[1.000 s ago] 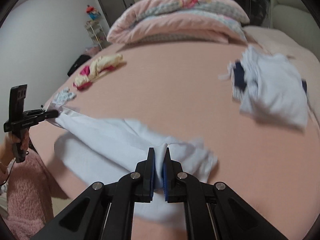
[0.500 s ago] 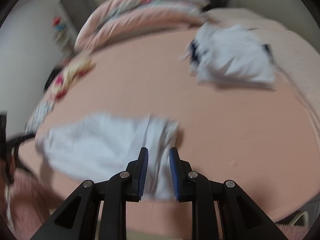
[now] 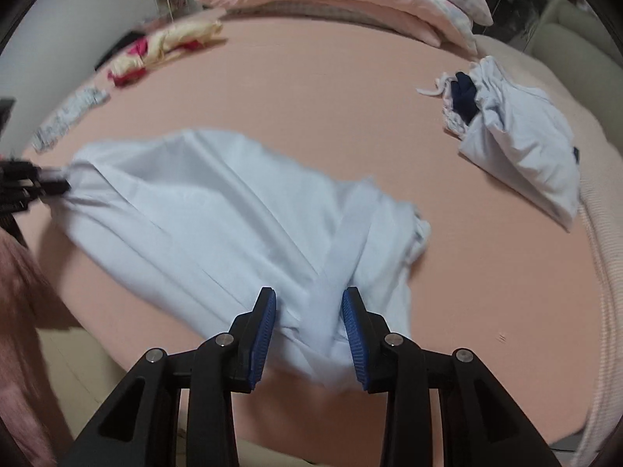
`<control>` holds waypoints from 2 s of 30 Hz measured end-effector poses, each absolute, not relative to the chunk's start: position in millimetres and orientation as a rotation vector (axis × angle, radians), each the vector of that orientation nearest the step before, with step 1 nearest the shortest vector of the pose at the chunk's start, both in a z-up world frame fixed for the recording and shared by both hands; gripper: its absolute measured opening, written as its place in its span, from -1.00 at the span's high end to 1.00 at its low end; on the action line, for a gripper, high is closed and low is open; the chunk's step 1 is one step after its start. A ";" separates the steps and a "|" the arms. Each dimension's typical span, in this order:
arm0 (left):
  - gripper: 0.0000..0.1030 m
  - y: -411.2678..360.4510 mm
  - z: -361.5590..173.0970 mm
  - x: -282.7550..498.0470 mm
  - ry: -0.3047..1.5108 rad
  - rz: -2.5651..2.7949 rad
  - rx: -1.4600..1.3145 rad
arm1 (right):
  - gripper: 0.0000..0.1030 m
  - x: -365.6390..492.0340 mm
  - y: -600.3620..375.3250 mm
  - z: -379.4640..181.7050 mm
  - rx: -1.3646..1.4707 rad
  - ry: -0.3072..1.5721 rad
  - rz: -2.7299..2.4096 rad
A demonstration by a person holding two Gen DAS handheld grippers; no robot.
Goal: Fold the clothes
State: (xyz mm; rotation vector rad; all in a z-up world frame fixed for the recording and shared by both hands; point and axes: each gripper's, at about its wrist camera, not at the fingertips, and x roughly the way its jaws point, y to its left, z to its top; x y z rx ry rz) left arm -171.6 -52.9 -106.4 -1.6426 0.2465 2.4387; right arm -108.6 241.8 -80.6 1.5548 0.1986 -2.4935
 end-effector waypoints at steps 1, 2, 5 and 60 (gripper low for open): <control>0.44 -51.9 -106.0 -167.8 0.267 2.443 -1.637 | 0.33 -107.2 243.3 -82.3 1.571 0.200 -2.492; 0.46 -51.0 -105.6 -164.0 0.288 2.448 -1.631 | 0.33 -105.8 244.7 -84.0 1.587 0.201 -2.491; 0.66 -47.3 -103.9 -152.4 0.416 2.513 -1.598 | 0.75 -101.4 246.0 -83.0 1.582 0.223 -2.505; 0.46 -69.8 -75.4 -170.1 -0.012 2.400 -1.612 | 0.09 -129.6 260.5 -52.6 1.447 -0.071 -2.614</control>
